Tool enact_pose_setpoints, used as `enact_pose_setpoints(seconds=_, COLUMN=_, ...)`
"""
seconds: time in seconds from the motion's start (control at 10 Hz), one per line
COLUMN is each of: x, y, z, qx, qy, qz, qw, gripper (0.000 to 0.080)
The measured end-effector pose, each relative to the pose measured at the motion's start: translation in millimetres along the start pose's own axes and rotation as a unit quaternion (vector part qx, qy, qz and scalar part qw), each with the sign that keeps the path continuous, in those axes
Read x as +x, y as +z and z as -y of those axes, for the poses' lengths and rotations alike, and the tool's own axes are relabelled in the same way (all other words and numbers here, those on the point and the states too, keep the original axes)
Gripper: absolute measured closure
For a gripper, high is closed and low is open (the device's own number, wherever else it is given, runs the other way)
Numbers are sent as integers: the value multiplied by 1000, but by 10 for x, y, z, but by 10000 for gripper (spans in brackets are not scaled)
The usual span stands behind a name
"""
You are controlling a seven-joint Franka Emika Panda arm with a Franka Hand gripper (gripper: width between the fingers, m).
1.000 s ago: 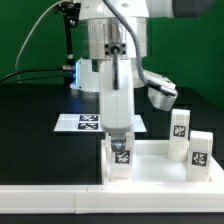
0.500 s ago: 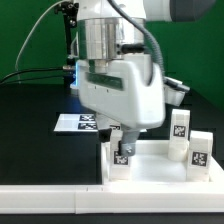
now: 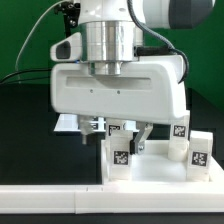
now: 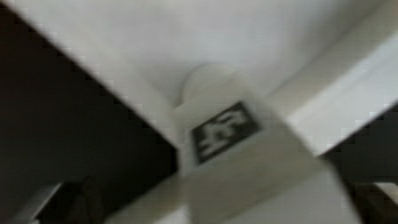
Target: Assemble square table
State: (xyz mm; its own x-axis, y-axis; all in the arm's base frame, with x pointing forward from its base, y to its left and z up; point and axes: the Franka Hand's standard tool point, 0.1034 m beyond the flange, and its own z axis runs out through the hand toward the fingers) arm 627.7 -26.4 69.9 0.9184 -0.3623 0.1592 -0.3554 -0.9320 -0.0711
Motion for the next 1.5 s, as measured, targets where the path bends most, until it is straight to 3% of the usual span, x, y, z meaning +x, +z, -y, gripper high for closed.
enact_pose_setpoints(seconds=0.2, x=-7, y=-8, z=-20, qx=0, qy=-22, qz=8, qw=1000, gripper=150)
enact_pose_setpoints(seconds=0.3, x=-9, y=-6, z=-21, qx=-1, qy=-13, qz=8, qw=1000, gripper=249)
enact_pose_setpoints(seconds=0.4, x=-8, y=-6, z=-22, qx=0, qy=4, qz=8, qw=1000, gripper=249)
enact_pose_setpoints(seconds=0.5, x=-11, y=-3, z=-19, qx=-1, qy=45, qz=9, qw=999, gripper=433)
enact_pose_setpoints(seconds=0.6, x=-13, y=-1, z=-20, qx=-1, qy=78, qz=9, qw=997, gripper=515)
enact_pose_setpoints(seconds=0.8, x=-7, y=-6, z=18, qx=-4, qy=182, qz=10, qw=983, gripper=515)
enact_pose_setpoints(seconds=0.9, x=25, y=-25, z=137, qx=-15, qy=246, qz=10, qw=969, gripper=515)
enact_pose_setpoints(seconds=1.0, x=-13, y=6, z=190, qx=-20, qy=338, qz=23, qw=941, gripper=515)
enact_pose_setpoints(seconds=1.1, x=-29, y=21, z=189, qx=-27, qy=446, qz=34, qw=894, gripper=515)
enact_pose_setpoints(seconds=1.3, x=8, y=44, z=167, qx=-19, qy=614, qz=60, qw=787, gripper=515)
enact_pose_setpoints(seconds=1.4, x=4, y=44, z=162, qx=-21, qy=655, qz=61, qw=753, gripper=515)
enact_pose_setpoints(seconds=1.5, x=2, y=43, z=155, qx=-23, qy=668, qz=63, qw=741, gripper=515)
